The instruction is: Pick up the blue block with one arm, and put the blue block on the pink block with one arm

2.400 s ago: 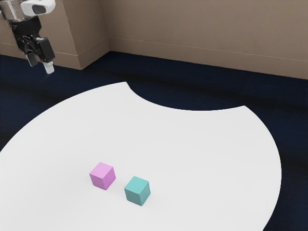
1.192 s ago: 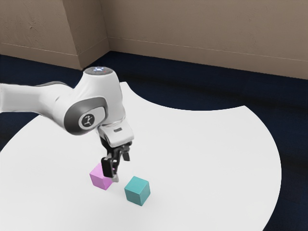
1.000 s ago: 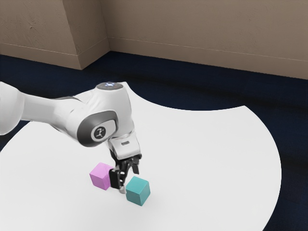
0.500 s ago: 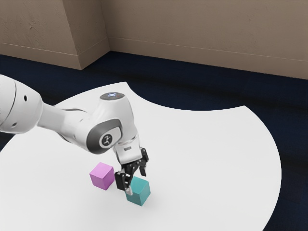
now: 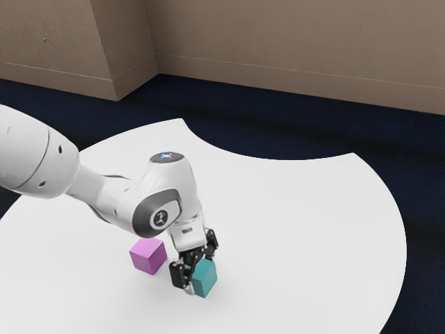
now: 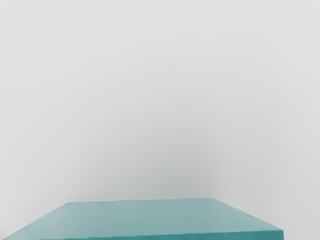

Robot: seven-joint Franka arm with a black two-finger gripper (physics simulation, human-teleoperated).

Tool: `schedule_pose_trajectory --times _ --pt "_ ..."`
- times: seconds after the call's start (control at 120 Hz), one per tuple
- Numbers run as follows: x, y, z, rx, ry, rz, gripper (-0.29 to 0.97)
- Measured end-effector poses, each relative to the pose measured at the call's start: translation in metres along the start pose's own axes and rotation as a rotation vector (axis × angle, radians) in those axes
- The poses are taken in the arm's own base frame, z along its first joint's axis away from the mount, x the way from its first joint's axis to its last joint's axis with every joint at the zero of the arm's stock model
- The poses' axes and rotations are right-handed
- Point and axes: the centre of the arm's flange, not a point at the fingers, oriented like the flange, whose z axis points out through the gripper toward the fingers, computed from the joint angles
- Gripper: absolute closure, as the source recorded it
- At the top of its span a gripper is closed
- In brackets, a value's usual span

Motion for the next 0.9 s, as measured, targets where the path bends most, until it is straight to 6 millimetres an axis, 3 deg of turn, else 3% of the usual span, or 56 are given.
schedule_pose_trajectory --times 0.133,0.208,0.342,0.433,0.517,0.575,0.675,0.733,0.9 --pt "0.0 -0.001 -0.002 0.013 0.002 0.008 0.26" --pt "-0.004 -0.004 -0.006 0.027 0.003 0.002 0.34" --pt "-0.005 -0.003 -0.047 0.096 -0.012 0.008 0.37" --pt "-0.002 0.005 -0.094 0.152 -0.031 0.016 0.37" --pt "-0.007 0.012 -0.12 0.162 -0.047 0.009 0.36" --pt "-0.026 0.012 -0.128 0.151 -0.055 -0.027 0.35" --pt "-0.089 0.011 -0.146 0.144 -0.061 -0.147 0.34" --pt "-0.116 0.014 -0.154 0.138 -0.062 -0.195 0.34" --pt "-0.127 0.017 -0.132 0.076 -0.068 -0.188 0.34"
